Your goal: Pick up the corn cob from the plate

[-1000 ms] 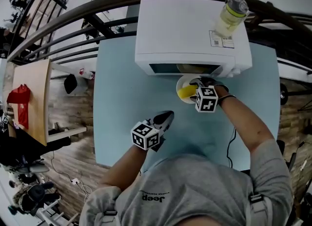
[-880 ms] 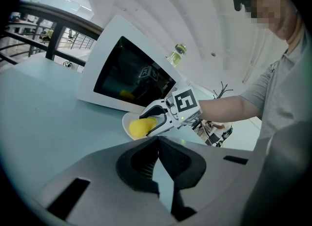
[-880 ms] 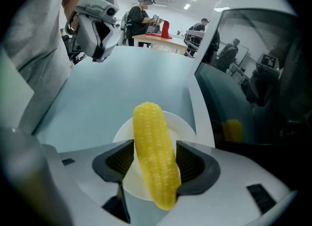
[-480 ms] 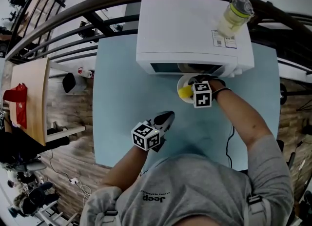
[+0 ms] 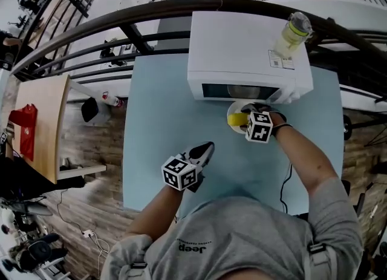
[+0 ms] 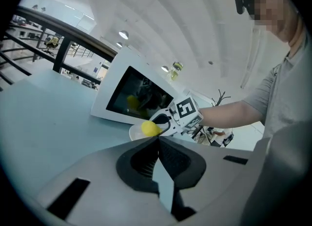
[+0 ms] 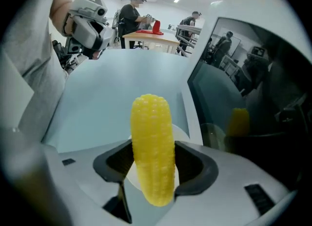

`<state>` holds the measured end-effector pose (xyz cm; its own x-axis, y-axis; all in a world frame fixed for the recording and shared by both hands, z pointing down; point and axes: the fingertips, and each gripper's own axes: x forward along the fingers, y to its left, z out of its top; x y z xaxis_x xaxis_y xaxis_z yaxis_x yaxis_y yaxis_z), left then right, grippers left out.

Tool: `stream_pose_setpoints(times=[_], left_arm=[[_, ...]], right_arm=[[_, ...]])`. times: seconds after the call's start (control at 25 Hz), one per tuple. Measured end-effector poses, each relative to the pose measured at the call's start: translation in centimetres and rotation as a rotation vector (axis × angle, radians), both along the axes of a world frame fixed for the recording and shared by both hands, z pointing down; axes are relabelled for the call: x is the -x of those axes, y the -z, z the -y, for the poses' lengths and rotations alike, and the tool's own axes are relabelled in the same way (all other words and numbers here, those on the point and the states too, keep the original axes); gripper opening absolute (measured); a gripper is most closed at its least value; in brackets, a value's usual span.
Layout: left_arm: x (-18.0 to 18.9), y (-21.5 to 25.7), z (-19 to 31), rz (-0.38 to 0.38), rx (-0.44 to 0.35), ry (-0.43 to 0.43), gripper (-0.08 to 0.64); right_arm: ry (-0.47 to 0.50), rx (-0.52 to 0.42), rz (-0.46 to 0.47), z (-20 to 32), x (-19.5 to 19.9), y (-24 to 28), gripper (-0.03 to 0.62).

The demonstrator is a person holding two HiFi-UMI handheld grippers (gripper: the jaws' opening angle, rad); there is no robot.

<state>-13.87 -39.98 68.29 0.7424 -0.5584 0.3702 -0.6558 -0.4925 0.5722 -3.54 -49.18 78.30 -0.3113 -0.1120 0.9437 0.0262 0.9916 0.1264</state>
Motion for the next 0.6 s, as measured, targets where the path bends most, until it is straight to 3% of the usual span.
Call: stream_pose_setpoints(times=[0.24,0.6], left_arm=[[2.2,4.4,0.4,-0.041,-0.076,-0.009,0.018],[6.8,9.9,-0.8,-0.076,-0.157,-0.034,0.018]], right_arm=[[-0.122,-0.021,0.100,-1.6,2.1,5.2,0.261],[-0.309,-0.141,0.282,-2.0,4.9,16.7,0.261]])
